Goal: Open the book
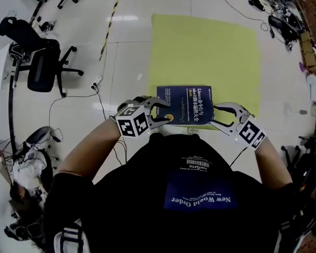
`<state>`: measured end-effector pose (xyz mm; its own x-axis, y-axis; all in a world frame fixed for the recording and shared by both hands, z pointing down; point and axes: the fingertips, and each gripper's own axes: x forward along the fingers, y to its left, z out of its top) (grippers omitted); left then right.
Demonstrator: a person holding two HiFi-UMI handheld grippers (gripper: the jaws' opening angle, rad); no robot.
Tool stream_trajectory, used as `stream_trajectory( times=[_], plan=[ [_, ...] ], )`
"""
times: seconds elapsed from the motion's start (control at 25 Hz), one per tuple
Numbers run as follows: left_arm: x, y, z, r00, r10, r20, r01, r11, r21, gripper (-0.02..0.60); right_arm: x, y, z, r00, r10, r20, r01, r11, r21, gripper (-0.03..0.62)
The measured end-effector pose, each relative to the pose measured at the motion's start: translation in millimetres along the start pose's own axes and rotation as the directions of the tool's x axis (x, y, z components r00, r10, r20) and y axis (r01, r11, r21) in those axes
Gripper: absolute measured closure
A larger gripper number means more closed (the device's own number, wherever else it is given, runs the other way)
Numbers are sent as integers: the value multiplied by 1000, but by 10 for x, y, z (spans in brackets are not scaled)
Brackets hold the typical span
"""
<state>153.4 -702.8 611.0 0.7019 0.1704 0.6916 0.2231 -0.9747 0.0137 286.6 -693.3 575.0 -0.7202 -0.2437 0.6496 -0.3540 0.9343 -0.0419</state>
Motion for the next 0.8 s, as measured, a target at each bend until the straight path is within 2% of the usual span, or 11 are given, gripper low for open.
stream_trajectory(
  times=[0.08,0.16,0.24,0.32,0.4,0.52,0.8],
  plan=[
    [192,-106,-234,994,-18,-105,29,994,101,388,223,91,-233,994,73,-81,-87,981,-173,385],
    [330,-233,-463,981,-38,-192,75,980,187,343,451,224,-459,982,121,-143,-161,938,-306,337],
    [453,-342,-664,966,-51,-253,117,960,254,285,654,362,-671,971,137,-194,-206,893,-400,312],
    [580,-376,-827,958,-27,-286,120,942,313,258,818,423,-851,969,106,-225,-202,861,-466,307],
    [688,-349,-940,956,19,-292,90,930,356,258,941,375,-981,970,38,-238,-157,850,-502,307],
    [755,-344,-996,966,38,-254,63,925,375,245,1053,283,-1075,969,-32,-244,-96,862,-497,304],
    [787,-378,-986,978,12,-206,70,921,384,241,1069,315,-1099,966,-31,-258,-100,871,-482,323]
  ],
)
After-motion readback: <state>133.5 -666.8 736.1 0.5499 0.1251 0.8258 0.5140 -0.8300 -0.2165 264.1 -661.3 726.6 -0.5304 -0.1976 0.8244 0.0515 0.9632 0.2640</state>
